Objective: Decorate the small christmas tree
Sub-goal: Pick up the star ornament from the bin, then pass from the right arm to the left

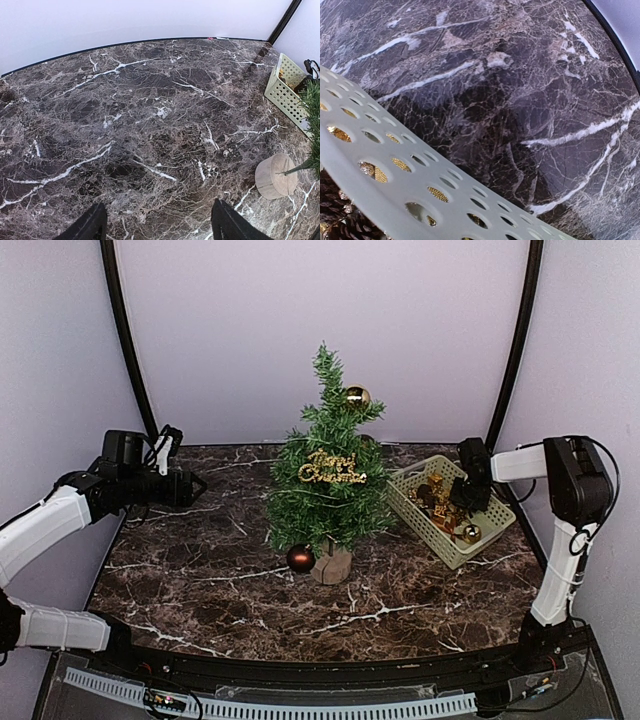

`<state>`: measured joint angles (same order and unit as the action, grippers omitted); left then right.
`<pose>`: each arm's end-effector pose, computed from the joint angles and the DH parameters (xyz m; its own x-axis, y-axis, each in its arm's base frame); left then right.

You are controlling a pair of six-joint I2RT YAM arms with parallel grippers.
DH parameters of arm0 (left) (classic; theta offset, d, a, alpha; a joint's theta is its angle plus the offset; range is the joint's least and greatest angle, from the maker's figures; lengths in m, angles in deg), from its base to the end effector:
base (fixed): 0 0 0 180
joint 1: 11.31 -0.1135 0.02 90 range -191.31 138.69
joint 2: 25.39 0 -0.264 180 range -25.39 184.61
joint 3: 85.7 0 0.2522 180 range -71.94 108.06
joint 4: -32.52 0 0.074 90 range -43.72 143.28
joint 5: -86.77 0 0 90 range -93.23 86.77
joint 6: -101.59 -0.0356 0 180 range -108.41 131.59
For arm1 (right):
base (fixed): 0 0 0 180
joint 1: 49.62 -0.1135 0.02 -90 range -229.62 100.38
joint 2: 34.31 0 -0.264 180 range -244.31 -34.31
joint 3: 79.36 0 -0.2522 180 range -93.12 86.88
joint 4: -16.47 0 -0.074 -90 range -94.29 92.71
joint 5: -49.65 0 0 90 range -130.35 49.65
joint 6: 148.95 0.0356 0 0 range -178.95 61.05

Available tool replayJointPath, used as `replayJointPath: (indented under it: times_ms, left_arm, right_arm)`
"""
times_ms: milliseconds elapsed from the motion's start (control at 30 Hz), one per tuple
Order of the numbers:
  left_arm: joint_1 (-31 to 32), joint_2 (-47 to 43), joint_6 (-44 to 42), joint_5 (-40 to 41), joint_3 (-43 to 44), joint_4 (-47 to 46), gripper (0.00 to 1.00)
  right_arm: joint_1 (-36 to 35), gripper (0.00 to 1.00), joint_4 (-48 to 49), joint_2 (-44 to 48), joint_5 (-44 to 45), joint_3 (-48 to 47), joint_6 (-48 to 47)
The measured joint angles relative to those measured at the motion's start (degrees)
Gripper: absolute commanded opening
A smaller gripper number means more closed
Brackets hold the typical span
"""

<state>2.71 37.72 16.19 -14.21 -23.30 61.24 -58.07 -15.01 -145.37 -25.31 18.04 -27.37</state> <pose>0.2386 -0.0666 0.2923 -0.5072 0.0455 -0.8606 0.3593 0.9189 -0.1631 0.3880 0.0483 0.1459 -0.7363 0.4019 -0.5443 0.4370 0.8967 0.0710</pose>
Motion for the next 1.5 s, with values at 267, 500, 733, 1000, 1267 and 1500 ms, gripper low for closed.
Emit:
replayJointPath:
  times_ms: [267, 500, 733, 1000, 1267, 1500]
  left_arm:
    - [0.00, -0.02, 0.00, -0.20, 0.00, -0.02, 0.74]
    - [0.00, -1.03, 0.00, -0.39, -0.07, -0.11, 0.74]
    - [0.00, -5.62, -0.15, -0.96, -0.26, -0.28, 0.74]
    - [0.59, -10.71, 2.27, -9.68, 5.07, -0.46, 0.74]
    - [9.60, -13.35, 8.72, -15.13, 9.79, -3.13, 0.73]
    - [23.85, -11.91, 15.41, -13.79, 10.27, -7.76, 0.73]
  right_arm:
    - [0.02, 0.07, 1.68, -0.07, -0.09, 0.74, 0.66]
    - [0.07, 0.03, 3.85, 1.16, -0.22, 2.69, 0.61]
    - [0.26, 0.03, 1.29, 11.39, -0.22, 5.25, -0.04]
    - [0.26, 0.03, -0.15, 27.34, -2.91, 4.70, -3.10]
    - [-6.38, 0.01, -5.81, 38.60, -9.44, 3.15, -4.35]
    - [-17.73, 0.01, -4.92, 47.71, -22.69, 2.60, -4.11]
